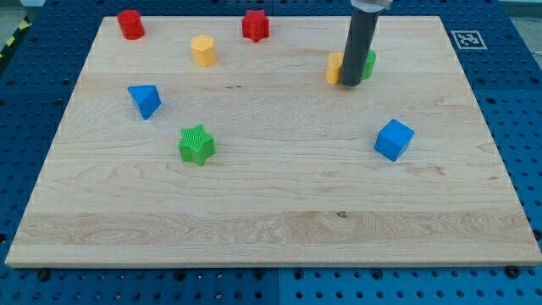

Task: Slide the yellow heart closer to the green circle

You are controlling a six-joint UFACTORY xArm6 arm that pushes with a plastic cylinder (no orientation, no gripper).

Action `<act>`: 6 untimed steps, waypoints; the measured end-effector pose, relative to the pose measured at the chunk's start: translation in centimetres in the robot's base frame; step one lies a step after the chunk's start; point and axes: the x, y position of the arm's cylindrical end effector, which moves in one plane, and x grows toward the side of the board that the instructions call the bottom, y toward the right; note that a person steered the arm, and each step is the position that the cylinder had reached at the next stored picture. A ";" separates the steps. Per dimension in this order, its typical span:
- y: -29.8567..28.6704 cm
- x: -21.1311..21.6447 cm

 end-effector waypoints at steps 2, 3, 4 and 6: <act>-6.5 -0.1; -7.8 -1.4; -7.9 -2.5; -6.8 -1.4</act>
